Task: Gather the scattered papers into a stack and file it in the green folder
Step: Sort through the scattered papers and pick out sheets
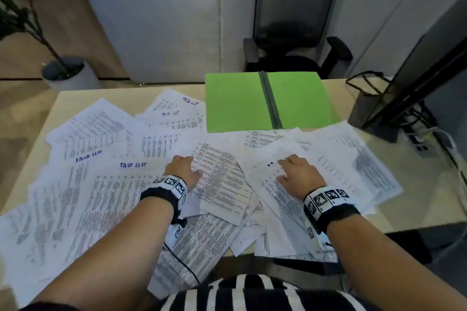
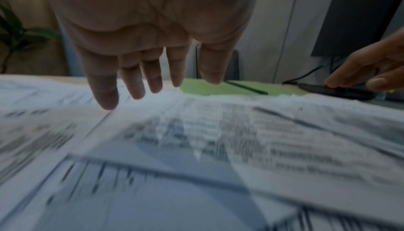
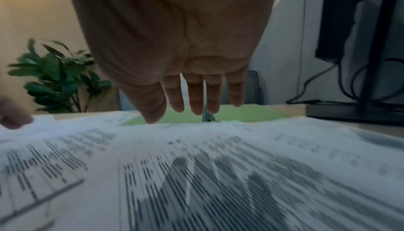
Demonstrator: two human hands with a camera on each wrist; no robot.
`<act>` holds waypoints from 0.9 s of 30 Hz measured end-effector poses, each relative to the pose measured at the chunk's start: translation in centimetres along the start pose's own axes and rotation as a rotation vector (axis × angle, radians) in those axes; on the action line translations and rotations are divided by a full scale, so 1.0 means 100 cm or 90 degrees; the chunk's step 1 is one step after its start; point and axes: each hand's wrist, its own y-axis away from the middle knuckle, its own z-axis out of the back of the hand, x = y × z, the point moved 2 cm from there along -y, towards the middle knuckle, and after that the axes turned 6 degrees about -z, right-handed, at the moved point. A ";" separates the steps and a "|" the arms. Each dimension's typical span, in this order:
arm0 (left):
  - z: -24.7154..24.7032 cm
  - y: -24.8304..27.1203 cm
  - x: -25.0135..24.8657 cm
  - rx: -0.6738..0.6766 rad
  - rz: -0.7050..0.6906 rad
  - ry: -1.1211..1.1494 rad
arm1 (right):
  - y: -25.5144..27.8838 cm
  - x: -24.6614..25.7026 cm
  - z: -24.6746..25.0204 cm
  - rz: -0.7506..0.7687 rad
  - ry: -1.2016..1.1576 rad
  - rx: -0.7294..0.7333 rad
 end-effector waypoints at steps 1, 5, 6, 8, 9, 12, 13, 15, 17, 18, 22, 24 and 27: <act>-0.007 0.000 0.006 0.014 0.021 -0.021 | 0.001 -0.006 -0.007 -0.038 0.006 0.042; -0.037 0.000 0.031 0.066 0.104 -0.082 | 0.005 -0.038 -0.036 -0.179 0.027 0.186; -0.041 -0.001 0.034 0.070 0.118 -0.084 | 0.006 -0.043 -0.042 -0.196 0.018 0.207; -0.040 -0.006 0.038 0.068 0.140 -0.093 | 0.007 -0.047 -0.053 -0.208 -0.010 0.222; -0.038 -0.009 0.039 0.068 0.148 -0.095 | 0.008 -0.047 -0.055 -0.205 -0.021 0.217; -0.028 -0.015 0.036 0.078 0.154 -0.126 | 0.006 -0.036 -0.058 -0.180 -0.051 0.193; -0.026 -0.016 0.034 0.084 0.147 -0.146 | 0.005 -0.031 -0.057 -0.164 -0.060 0.184; -0.024 -0.016 0.028 0.086 0.132 -0.164 | -0.001 -0.020 -0.055 -0.112 -0.085 0.161; -0.024 -0.014 0.022 0.067 0.116 -0.122 | -0.009 -0.018 -0.051 -0.085 -0.132 0.147; -0.026 -0.013 0.020 0.056 0.105 -0.098 | -0.013 -0.021 -0.047 -0.089 -0.132 0.146; -0.036 -0.010 0.002 0.023 0.074 0.049 | -0.022 -0.048 -0.041 -0.150 -0.046 0.153; -0.040 -0.011 -0.008 0.015 0.070 0.129 | -0.023 -0.048 -0.043 -0.149 -0.027 0.147; -0.046 -0.011 -0.022 0.019 0.089 0.228 | -0.028 -0.039 -0.047 -0.170 -0.040 0.150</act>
